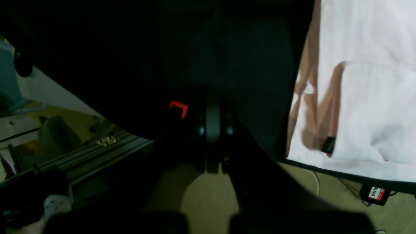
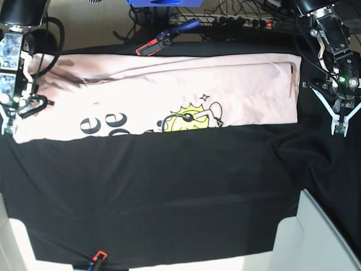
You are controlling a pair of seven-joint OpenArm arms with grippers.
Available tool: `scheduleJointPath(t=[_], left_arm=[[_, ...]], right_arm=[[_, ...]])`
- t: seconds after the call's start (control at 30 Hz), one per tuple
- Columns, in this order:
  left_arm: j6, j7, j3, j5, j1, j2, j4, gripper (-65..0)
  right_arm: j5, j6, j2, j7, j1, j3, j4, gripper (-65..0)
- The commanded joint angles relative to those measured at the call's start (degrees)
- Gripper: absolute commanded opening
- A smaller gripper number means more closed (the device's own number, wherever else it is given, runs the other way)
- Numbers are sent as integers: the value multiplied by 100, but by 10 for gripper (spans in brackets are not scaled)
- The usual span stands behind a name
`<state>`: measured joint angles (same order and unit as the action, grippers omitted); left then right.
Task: Fold the T-shirt properly
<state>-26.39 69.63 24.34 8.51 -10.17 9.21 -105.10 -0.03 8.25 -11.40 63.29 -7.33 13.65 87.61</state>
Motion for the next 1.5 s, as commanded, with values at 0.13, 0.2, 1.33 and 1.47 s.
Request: scheduleJointPath(t=[0.13, 0.2, 1.33, 1.47], left_arm=[[24, -31, 15, 41, 46, 85, -88, -642], [24, -31, 15, 41, 46, 85, -88, -642], [24, -31, -434, -715, 37, 68, -79, -640], [24, -31, -425, -1339, 37, 41, -79, -638]], right_arm=[[-54, 50, -104, -3, 61, 248, 500, -445], [-362, 58, -104, -3, 70, 363, 658, -445], [-159, -1647, 1083, -1085, -906, -42, 316, -650], [-168, -1647, 1065, -1076, -1205, -33, 1318, -650]])
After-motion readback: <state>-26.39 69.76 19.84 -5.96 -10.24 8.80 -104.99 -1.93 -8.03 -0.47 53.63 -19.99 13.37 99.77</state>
